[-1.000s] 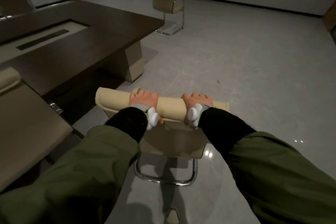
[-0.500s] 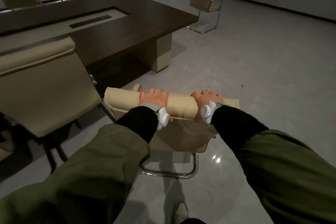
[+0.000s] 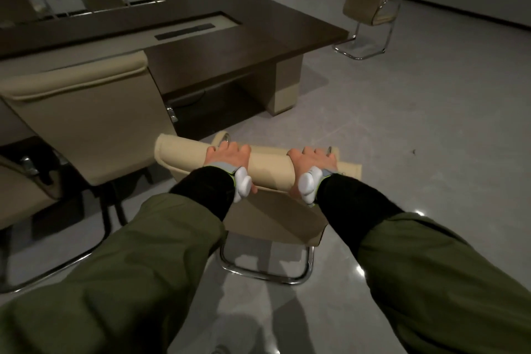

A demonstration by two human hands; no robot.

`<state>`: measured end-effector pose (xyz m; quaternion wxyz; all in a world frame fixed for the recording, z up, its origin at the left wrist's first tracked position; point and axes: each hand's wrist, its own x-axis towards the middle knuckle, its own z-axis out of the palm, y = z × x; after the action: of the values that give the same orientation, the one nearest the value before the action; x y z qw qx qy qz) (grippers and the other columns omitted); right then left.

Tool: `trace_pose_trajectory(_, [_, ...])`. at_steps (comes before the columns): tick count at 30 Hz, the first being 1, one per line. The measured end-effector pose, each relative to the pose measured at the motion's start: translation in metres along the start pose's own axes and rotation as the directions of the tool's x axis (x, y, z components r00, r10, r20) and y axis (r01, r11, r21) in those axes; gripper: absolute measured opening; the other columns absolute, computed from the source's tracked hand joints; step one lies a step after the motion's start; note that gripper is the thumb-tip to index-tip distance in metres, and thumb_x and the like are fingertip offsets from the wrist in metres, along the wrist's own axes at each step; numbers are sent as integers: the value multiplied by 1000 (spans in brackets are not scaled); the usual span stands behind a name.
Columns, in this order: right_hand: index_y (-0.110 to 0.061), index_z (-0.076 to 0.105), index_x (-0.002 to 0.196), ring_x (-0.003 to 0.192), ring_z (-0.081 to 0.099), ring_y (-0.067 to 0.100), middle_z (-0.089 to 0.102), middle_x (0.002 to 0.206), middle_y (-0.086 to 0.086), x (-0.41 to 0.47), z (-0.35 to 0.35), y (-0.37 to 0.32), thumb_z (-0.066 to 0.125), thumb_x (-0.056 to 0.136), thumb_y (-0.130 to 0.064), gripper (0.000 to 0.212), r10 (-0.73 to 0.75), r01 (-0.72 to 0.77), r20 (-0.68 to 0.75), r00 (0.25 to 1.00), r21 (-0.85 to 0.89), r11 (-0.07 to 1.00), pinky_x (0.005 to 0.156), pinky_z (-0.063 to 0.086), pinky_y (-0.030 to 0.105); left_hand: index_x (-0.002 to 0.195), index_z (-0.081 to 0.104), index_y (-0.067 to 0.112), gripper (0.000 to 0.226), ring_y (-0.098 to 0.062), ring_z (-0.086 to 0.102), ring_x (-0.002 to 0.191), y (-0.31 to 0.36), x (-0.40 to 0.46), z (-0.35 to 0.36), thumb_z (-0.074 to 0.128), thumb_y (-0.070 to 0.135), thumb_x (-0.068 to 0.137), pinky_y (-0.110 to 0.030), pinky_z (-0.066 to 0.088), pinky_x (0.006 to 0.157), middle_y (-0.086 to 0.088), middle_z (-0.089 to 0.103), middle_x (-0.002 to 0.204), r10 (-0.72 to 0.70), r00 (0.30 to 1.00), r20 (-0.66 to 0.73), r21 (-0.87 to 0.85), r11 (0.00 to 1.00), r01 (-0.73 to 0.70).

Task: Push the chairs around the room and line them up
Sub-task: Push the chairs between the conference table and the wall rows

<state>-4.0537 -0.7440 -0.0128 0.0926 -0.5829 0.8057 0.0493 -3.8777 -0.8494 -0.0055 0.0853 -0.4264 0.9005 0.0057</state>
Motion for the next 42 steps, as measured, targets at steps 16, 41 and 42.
trace_pose_trajectory(16, [-33,43,122,105,52,32,50,113,4,62,-25,18,83,55,-37,78,-223,226,93,970,-23,974,90,40,44,119,44,31,91,-27,44,112,-2,31,-6,78,77,47,-47,35,93,-1,48,119,-172,982,77,1,985,172])
trace_pose_trajectory(41, [-37,44,123,112,53,32,51,118,3,247,-60,44,79,54,-43,78,-185,191,76,980,-90,977,99,38,45,112,42,32,87,-27,45,108,-39,201,-38,73,78,45,-46,38,94,1,45,107,-138,985,106,-32,989,142])
trace_pose_trajectory(42, [-37,43,125,114,52,32,51,119,3,255,-63,41,79,55,-43,79,-184,192,85,979,-84,978,102,37,46,112,42,32,87,-27,45,107,-45,208,-39,72,79,44,-46,38,93,2,44,106,-137,985,106,-31,989,141])
